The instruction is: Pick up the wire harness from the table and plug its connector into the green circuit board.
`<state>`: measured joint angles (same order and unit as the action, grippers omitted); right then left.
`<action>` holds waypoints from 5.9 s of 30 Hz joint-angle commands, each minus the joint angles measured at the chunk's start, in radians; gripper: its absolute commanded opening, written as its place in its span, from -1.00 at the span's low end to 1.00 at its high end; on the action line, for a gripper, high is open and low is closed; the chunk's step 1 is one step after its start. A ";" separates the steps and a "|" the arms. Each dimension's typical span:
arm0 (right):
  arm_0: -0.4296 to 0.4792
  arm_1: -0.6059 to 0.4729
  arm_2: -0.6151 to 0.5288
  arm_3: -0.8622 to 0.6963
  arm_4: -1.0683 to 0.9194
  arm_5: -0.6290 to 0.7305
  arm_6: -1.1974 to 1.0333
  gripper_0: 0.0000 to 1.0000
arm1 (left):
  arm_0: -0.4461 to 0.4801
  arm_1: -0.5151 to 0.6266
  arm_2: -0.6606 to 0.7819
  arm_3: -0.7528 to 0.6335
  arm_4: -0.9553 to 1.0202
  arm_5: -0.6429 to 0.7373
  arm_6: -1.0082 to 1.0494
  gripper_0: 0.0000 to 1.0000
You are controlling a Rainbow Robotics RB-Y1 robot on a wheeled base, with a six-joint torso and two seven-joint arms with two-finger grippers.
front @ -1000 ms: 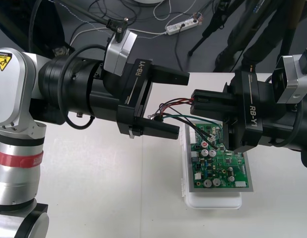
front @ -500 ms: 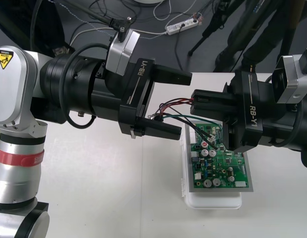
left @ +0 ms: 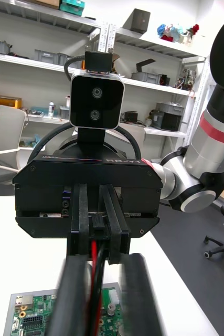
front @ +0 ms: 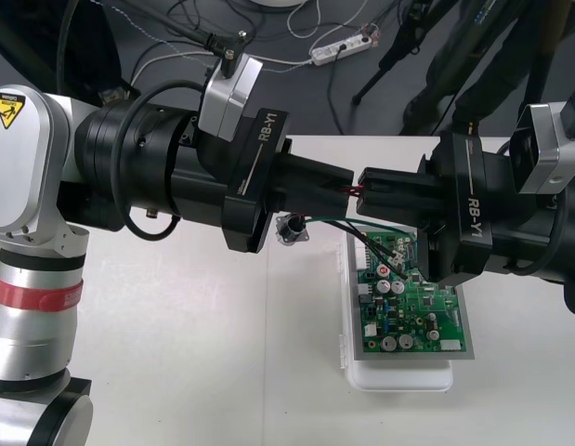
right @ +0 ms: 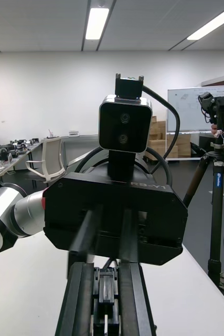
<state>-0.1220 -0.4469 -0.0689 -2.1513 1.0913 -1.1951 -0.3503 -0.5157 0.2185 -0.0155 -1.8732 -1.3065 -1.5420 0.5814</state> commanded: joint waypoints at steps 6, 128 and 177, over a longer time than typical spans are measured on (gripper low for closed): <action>0.005 0.019 0.017 -0.038 -0.019 0.008 0.060 -1.00 | -0.046 0.022 -0.030 -0.017 0.015 -0.029 -0.040 -1.00; -0.024 -0.461 0.004 0.182 0.858 -0.376 0.099 1.00 | 0.126 0.193 -0.106 0.767 0.099 -0.029 -0.884 -1.00; -0.081 -0.348 0.227 0.120 1.130 -0.376 -0.133 1.00 | -0.017 -0.047 -0.210 1.008 0.049 -0.029 -1.180 -1.00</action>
<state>-0.1682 -0.8006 0.1303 -2.0030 2.2077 -1.5651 -0.4343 -0.4919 0.2019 -0.1832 -0.8591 -1.2896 -1.5431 -0.5174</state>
